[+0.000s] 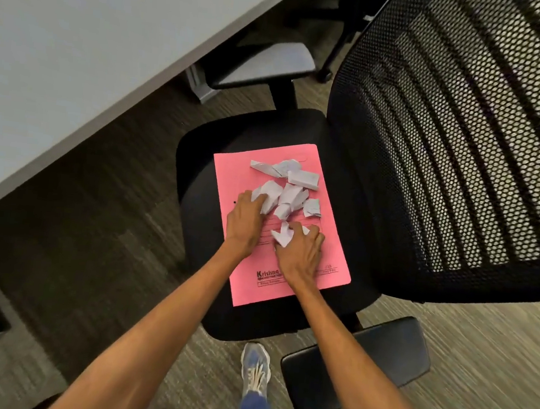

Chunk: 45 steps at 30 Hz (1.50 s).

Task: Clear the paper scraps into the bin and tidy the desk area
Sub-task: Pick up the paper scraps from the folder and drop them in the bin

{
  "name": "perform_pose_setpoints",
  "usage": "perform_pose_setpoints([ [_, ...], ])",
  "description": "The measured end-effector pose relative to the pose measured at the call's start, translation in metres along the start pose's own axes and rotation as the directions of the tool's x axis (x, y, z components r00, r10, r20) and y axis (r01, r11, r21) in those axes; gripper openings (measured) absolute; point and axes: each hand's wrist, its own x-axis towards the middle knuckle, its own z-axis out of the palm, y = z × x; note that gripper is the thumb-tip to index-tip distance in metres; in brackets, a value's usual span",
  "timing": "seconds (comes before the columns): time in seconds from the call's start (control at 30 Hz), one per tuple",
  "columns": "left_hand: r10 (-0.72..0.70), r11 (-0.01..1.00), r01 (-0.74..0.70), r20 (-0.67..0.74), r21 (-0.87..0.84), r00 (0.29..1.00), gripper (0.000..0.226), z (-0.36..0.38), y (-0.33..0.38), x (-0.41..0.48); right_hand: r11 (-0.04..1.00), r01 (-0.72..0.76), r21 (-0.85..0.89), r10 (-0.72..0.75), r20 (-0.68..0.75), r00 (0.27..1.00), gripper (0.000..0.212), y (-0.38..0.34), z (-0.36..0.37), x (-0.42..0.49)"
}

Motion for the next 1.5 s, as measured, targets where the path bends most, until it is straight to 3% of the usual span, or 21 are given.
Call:
perform_pose_setpoints([
  [0.2, -0.043, 0.999, 0.043, -0.042, 0.000, 0.998, 0.027, -0.010, 0.003, -0.001, 0.998, -0.018, 0.059, 0.017, 0.012, 1.000, 0.047, -0.011, 0.002, -0.002],
  [0.43, -0.197, 0.959, 0.188, -0.021, -0.213, 0.980, 0.033, -0.018, -0.009, -0.015, 0.989, -0.038, 0.141, 0.040, -0.013, 0.999, 0.041, -0.010, -0.004, -0.009],
  [0.93, -0.145, 0.952, 0.092, -0.165, -0.291, 0.976, 0.023, -0.069, -0.028, -0.069, 0.960, 0.031, 0.278, 0.016, -0.165, 0.986, 0.045, -0.046, -0.043, -0.041],
  [1.23, -0.222, 0.900, 0.074, -0.304, -0.429, 0.926, 0.016, -0.130, -0.071, -0.130, 0.935, 0.155, 0.319, -0.095, -0.196, 0.976, 0.032, -0.126, -0.046, -0.100],
  [1.37, -0.294, 0.872, 0.109, -0.333, -0.478, 0.896, 0.017, -0.158, -0.113, -0.170, 0.928, 0.238, 0.288, -0.195, -0.170, 0.966, 0.022, -0.165, -0.028, -0.140],
  [1.5, -0.372, 0.853, 0.148, -0.385, -0.500, 0.845, 0.017, -0.183, -0.171, -0.223, 0.901, 0.334, 0.278, -0.312, -0.120, 0.942, 0.026, -0.206, 0.004, -0.189],
])
